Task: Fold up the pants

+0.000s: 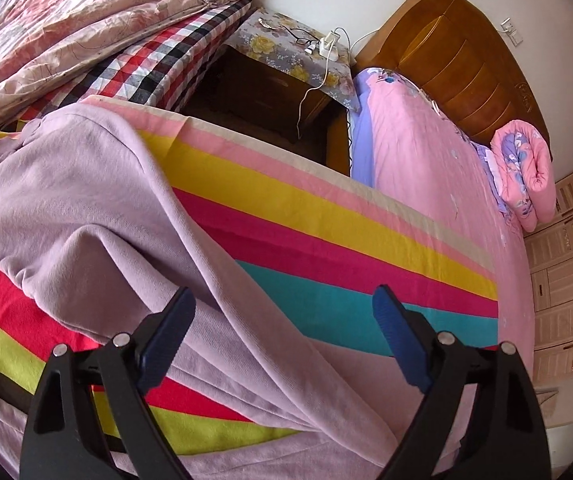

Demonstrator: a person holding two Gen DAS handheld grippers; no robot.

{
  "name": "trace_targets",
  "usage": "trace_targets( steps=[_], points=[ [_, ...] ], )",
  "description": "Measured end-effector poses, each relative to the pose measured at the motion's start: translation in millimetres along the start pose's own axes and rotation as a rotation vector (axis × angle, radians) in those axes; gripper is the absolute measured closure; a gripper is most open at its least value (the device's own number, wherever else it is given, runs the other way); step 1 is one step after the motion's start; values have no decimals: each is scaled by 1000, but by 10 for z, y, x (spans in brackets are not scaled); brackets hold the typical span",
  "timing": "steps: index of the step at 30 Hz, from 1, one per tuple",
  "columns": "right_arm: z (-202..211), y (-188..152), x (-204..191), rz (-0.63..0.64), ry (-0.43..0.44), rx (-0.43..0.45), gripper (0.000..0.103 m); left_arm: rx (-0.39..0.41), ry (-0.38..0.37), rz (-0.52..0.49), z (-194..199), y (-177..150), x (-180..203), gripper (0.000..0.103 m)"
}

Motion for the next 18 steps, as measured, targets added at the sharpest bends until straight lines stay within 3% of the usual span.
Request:
trace_targets(
  steps=[2, 6, 8, 9, 10, 14, 18],
  points=[
    [14, -3, 16, -3, 7, -1, 91, -15, -10, -6, -144, 19, -42, 23],
    [36, -16, 25, -5, 13, 1, 91, -34, 41, -15, -393, -46, -108, 41],
    [39, -18, 32, -4, 13, 1, 91, -25, 81, -27, -440, -82, -159, 60],
    [40, -18, 31, -3, 12, 2, 91, -16, 86, -28, -441, -86, -191, 84],
    [42, -10, 12, -2, 10, 2, 91, -5, 63, -20, -418, -98, -233, 90],
    [121, 42, -37, -6, 20, -1, 91, 117, 16, -28, -20, -237, -267, 96],
    [405, 275, -261, 48, 71, 41, 92, 279, -51, -119, 783, -550, -160, 97]
  ],
)
Point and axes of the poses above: each gripper's, at about its wrist camera, not at the fingertips, and z roughly against the way its jaws point, x to its right, y to its top, the point moved 2 cm from there along -z, roughly the way its jaws point, and after that the axes turned 1 degree about y, right-handed, at the moved point
